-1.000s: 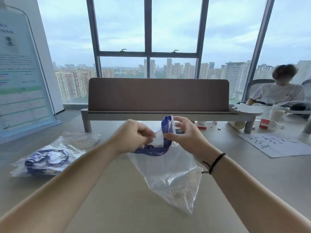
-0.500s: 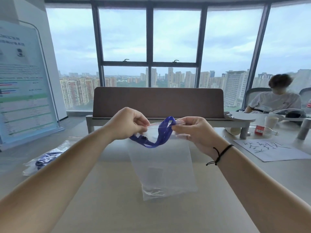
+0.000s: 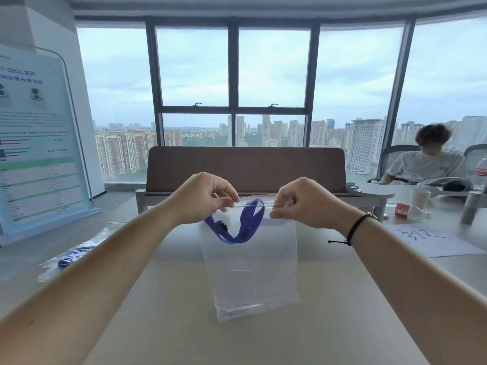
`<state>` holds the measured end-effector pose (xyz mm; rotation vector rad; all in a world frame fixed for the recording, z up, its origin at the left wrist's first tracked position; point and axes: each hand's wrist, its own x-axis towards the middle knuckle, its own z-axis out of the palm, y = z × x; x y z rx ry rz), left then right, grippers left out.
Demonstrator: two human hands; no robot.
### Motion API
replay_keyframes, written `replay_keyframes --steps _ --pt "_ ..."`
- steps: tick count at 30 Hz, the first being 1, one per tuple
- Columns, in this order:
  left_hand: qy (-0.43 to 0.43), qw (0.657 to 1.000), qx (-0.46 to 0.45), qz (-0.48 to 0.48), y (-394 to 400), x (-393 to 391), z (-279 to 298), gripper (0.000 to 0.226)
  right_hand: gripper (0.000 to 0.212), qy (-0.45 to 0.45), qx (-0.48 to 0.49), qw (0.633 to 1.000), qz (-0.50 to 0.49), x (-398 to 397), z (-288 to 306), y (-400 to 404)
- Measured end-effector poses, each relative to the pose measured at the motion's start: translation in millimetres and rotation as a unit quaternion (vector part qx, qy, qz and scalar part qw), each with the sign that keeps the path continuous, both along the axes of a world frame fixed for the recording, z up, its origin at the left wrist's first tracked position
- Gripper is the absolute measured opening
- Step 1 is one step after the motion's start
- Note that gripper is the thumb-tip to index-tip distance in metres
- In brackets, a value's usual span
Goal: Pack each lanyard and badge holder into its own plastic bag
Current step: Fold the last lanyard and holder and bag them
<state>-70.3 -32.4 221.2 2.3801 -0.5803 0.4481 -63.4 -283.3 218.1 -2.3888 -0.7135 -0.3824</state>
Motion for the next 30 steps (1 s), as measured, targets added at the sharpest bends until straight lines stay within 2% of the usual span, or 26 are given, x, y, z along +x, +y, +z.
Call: replay_keyframes --steps 3,5,8,13,15,17,18,20,26,28,30 --pt "0.038 0.998 0.053 0.0 5.4 1.7 0.6 0.005 0.016 0.003 0.053 0.999 -0.004 0.7 7.3 -2.7" --pt "0.064 0.99 0.122 0.019 10.7 3.6 -0.8 0.018 0.015 0.005 0.058 0.998 -0.008 1.4 9.6 -3.5" --pt "0.064 0.989 0.126 0.046 16.8 4.5 -2.5 0.023 0.015 -0.007 0.057 0.998 -0.018 9.0 9.1 -7.3" --pt "0.017 0.998 0.033 0.047 29.5 11.5 5.8 0.015 0.011 0.003 0.156 0.987 -0.025 13.5 9.1 -12.5" --pt "0.042 0.997 -0.056 0.009 31.2 9.0 9.8 0.01 0.009 -0.012 0.208 0.978 -0.022 11.0 10.6 -12.7" --pt "0.08 0.982 -0.162 -0.05 30.7 2.7 13.6 0.011 0.01 -0.015 0.274 0.961 -0.011 11.1 11.0 -14.8" --pt "0.084 0.975 -0.195 -0.07 31.1 0.5 14.9 0.011 0.01 -0.007 0.284 0.959 -0.006 11.3 10.3 -15.1" --pt "0.063 0.974 -0.204 -0.076 32.2 -0.7 15.4 0.013 0.013 0.009 0.277 0.961 -0.006 12.6 6.8 -13.9" --pt "0.014 0.962 -0.264 -0.063 33.9 3.7 -1.3 0.04 0.04 0.047 0.385 0.922 0.015 18.7 -1.4 -10.6" --pt "0.006 0.942 -0.33 -0.059 35.0 7.4 -14.3 0.045 0.034 0.079 0.452 0.888 0.038 19.4 -6.0 -5.4" --pt "0.065 0.919 -0.382 -0.074 36.5 13.0 -42.8 0.063 0.022 0.119 0.504 0.853 0.066 18.5 -12.1 0.2"
